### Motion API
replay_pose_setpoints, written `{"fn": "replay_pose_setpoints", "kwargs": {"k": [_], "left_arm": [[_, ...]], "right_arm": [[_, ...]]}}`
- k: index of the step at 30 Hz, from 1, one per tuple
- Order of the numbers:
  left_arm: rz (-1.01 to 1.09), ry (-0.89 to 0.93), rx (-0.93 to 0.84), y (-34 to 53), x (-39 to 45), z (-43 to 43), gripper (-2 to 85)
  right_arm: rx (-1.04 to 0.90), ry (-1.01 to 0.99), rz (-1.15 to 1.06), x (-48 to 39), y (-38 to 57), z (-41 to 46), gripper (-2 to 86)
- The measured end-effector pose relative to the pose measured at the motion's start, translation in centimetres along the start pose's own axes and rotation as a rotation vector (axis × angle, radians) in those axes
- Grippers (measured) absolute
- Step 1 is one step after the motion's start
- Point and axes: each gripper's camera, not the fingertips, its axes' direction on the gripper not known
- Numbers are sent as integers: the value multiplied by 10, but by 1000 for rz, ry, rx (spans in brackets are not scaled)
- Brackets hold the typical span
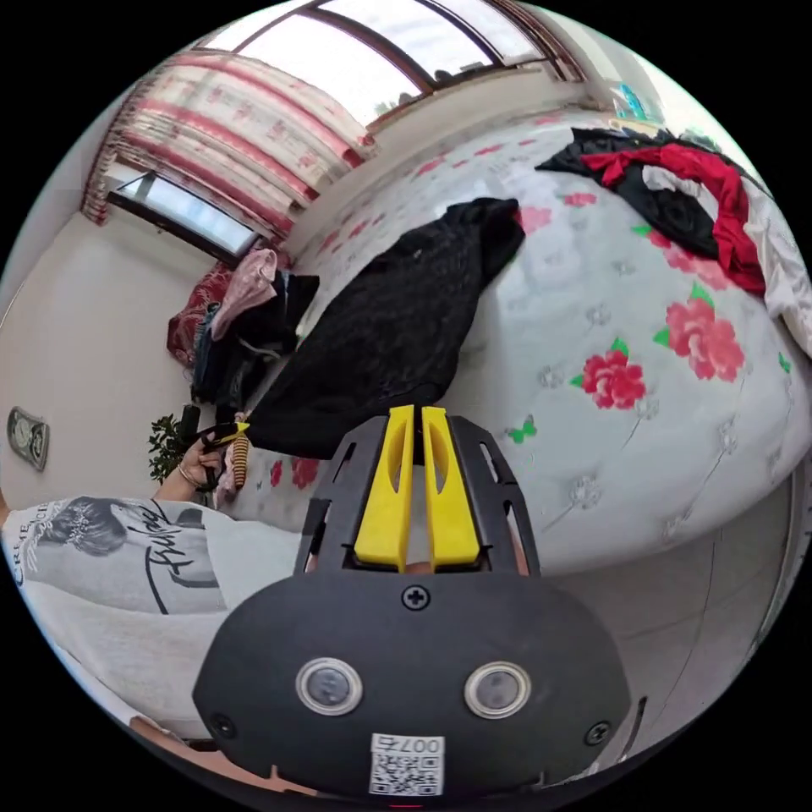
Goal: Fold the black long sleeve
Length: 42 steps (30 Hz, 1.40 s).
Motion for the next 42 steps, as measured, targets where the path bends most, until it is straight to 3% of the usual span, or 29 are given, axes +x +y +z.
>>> {"fn": "replay_pose_setpoints", "kwargs": {"k": [5, 15, 19, 24, 28, 34, 42], "left_arm": [[-107, -134, -96, 78, -53, 73, -4], [-145, -146, -95, 150, -68, 133, 11], [-158, -135, -35, 165, -74, 139, 60], [-160, -271, 54, 173, -71, 105, 87], [-154, -378, 135, 136, -73, 82, 91], [-84, -532, 101, 7, -71, 110, 94], [-87, -591, 88, -128, -104, 170, 79]], "right_arm": [[-224, 125, -12, 33, 58, 70, -2], [-301, 155, 22, 101, 117, 100, 4], [-266, 137, 82, 136, 112, 112, 19], [-123, 159, 73, 165, 63, 99, 32], [-28, 174, 72, 194, -7, 107, 42], [66, 154, 45, 218, -128, 154, 53], [7, 345, 39, 271, -263, 277, 68]]}}
